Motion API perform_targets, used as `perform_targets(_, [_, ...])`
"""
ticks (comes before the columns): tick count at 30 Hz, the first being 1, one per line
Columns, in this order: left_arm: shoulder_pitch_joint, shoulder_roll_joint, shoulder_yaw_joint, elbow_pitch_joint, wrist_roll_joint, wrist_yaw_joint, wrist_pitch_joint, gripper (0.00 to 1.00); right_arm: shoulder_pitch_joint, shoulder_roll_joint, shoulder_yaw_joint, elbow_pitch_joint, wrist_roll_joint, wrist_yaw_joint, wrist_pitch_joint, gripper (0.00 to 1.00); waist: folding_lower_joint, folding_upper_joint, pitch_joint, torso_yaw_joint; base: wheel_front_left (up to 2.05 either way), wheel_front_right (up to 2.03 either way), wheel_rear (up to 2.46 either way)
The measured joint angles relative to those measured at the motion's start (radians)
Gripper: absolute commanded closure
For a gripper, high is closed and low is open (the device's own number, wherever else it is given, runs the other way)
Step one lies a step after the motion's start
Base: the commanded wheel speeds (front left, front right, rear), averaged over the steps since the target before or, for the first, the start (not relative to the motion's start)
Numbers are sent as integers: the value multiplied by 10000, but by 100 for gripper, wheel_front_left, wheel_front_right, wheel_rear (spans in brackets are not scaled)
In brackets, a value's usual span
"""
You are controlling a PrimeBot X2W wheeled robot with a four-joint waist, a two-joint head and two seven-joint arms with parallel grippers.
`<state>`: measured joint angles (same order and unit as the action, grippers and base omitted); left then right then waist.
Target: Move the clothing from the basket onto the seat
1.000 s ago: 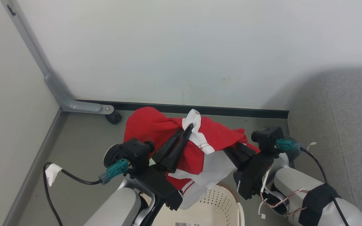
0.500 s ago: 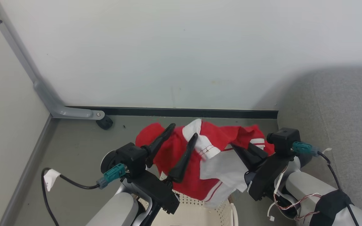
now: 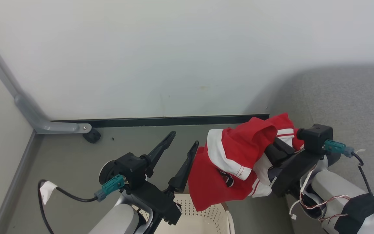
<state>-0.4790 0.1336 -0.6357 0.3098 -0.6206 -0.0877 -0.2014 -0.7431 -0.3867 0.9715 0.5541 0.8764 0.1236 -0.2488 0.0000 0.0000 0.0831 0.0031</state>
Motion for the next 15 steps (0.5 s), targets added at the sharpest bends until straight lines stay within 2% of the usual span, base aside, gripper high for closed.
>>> perform_targets(15, [197,272,-244,-372,136,-15,-40,0,567,-614,-1492,-861,-725,-98,0,100,0,0,-199,-1157,0,0,0])
